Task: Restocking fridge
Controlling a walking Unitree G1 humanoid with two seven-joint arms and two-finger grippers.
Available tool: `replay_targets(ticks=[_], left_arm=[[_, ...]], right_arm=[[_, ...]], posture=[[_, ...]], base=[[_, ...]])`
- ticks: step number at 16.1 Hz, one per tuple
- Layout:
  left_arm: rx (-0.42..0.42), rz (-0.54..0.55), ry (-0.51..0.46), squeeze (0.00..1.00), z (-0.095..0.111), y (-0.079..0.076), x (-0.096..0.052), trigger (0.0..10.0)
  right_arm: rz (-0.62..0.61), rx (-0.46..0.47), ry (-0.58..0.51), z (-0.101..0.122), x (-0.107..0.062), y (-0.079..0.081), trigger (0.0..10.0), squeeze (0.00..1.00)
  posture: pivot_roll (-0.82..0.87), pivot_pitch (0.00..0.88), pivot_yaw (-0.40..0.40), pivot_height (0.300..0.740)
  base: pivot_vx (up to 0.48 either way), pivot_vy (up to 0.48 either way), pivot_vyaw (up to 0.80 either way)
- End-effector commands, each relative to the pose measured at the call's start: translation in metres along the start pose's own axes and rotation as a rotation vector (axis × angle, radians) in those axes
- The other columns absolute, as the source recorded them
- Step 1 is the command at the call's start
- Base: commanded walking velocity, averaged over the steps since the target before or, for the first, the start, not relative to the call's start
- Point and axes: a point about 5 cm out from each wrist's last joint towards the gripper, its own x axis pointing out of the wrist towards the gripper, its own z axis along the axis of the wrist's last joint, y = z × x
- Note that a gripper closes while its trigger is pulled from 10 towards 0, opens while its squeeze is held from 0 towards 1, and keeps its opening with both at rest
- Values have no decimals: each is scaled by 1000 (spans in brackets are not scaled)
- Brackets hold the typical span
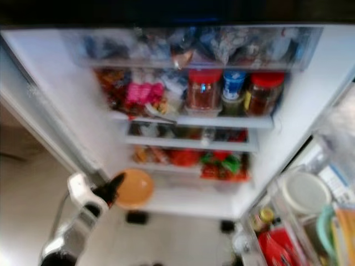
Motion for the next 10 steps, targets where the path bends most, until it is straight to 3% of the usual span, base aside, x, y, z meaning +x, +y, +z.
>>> replay_targets(ticks=[1,6,10], left_arm=[[-5,1,28,0,-6,2,-3,10000],[-76,-77,73,0,-12,-6,-3,10000],[-64,-118,95,0,-12,-11,-2,10000]], right_arm=[[-6,-15,-1,-1,-1,-2,10000,0],[4,-10,-8,-1,-1,-1,10000,0],[8,-4,-14,-1,-1,0,10000,0]], posture=[[-31,145,21,740],[-22,135,22,740],[-22,130,25,740]], base=[[0,0,0],[0,0,0],[0,0,0]])
